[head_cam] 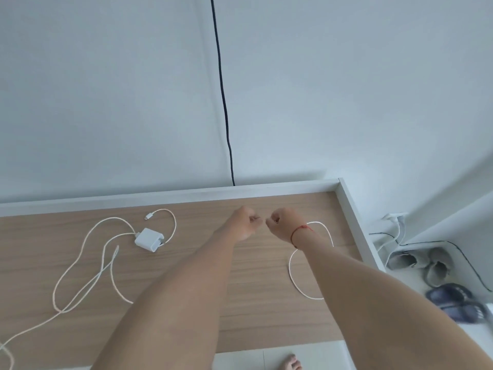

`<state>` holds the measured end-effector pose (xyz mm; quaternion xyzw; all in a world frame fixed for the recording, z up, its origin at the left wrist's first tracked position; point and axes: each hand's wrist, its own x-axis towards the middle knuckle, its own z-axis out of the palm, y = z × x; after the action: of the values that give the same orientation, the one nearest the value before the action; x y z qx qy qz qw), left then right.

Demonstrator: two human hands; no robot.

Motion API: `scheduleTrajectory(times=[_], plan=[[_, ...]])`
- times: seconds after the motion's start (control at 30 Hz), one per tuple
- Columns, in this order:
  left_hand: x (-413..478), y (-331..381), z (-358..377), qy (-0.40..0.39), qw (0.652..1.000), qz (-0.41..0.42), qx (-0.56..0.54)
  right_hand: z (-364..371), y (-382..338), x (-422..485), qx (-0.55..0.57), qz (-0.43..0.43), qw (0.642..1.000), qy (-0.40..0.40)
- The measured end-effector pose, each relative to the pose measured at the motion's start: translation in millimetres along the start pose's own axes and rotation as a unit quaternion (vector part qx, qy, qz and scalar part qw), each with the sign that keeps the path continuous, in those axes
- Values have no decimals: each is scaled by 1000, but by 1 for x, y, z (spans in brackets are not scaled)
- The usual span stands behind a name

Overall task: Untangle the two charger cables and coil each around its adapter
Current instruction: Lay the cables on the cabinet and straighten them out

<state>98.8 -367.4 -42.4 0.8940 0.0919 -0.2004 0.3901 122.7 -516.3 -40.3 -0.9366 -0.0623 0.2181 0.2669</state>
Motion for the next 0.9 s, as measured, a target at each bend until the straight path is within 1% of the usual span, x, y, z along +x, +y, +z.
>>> scheduleTrajectory(times=[0.07,0.17,0.23,0.3,0.43,0.57,0.67,0.73,0.83,0.9], plan=[[2,-16,-4,9,998,-30,49,-1,9,-4,-12,2,1000,4],[5,-34,4,18,988,-115,103,-13,59,-2,-20,35,999,8],[-1,-38,9,13,980,-158,124,-22,89,-2,-28,50,998,6],[-2,-38,19,3,977,-175,124,-27,108,0,-40,46,998,5],[1,-18,39,0,978,-157,135,-27,120,5,-72,35,997,0],[3,-3,54,-18,985,-132,112,-40,133,7,-184,54,980,51],[2,1,64,-41,989,-107,96,-47,142,8,-222,57,971,68],[2,-1,73,-46,988,-101,106,-41,146,7,-218,54,972,62],[0,-3,81,-24,988,-98,121,-29,149,2,-213,53,975,40],[-3,-2,81,-8,988,-99,121,-25,148,-3,-228,56,972,22]])
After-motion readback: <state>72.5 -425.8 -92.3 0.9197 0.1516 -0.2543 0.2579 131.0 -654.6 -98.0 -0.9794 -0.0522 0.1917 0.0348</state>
